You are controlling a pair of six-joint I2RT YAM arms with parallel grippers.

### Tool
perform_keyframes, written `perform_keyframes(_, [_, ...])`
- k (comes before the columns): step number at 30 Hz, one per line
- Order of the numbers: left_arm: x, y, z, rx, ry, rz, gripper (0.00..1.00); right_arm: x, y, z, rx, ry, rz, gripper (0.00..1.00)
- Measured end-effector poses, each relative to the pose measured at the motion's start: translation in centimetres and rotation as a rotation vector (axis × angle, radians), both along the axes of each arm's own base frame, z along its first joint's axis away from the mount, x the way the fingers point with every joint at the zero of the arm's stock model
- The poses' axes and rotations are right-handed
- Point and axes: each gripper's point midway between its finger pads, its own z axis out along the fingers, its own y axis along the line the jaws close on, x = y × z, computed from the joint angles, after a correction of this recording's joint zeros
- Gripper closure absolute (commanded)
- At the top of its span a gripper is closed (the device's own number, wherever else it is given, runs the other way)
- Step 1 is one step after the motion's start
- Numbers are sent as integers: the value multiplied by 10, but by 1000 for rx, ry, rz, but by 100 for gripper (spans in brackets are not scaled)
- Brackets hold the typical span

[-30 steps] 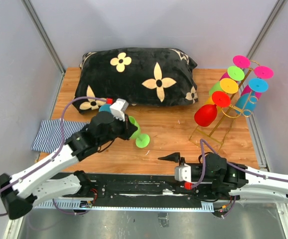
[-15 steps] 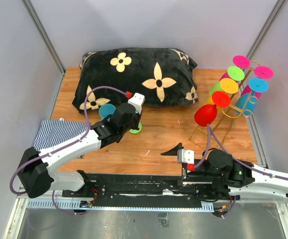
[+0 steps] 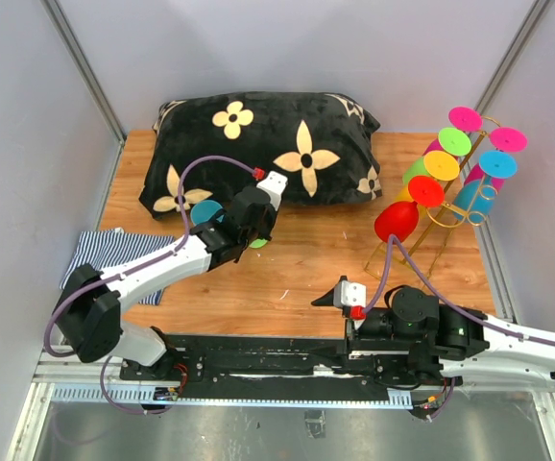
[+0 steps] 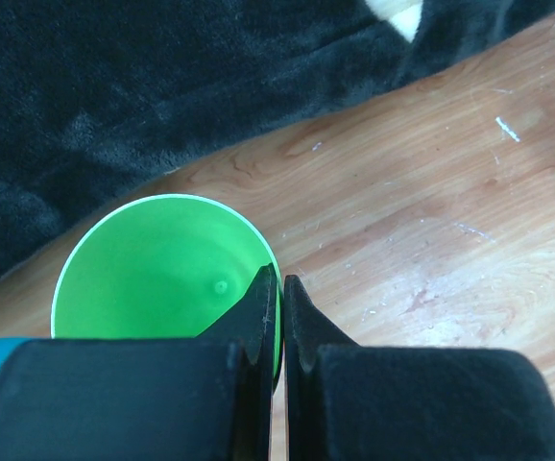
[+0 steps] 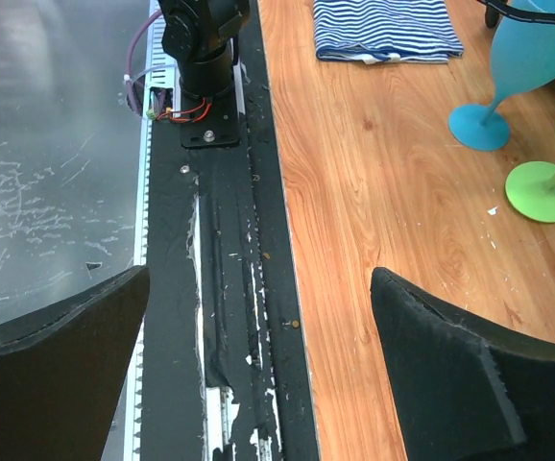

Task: Take the wine glass off the wine glass rack
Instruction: Place the wine glass at the center of the board.

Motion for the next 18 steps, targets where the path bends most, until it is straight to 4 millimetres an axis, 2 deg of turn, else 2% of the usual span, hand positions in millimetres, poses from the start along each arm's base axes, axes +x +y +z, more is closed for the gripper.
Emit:
perform_keyframes(8, [5,5,-15,42,26,14,99,0,1,-5,-30,43,-20,2])
perform_keyframes(10, [7,7,-15,41,29,20,92,0,1,-4,-36,53,-23,2])
perform_keyframes(14, [11,13,-15,29,35,30,89,1,0,-3,-34,62,-31,2])
perform_keyframes(18, [12,11,-15,9,46,22,74,1,0,-3,-33,71,-35,2])
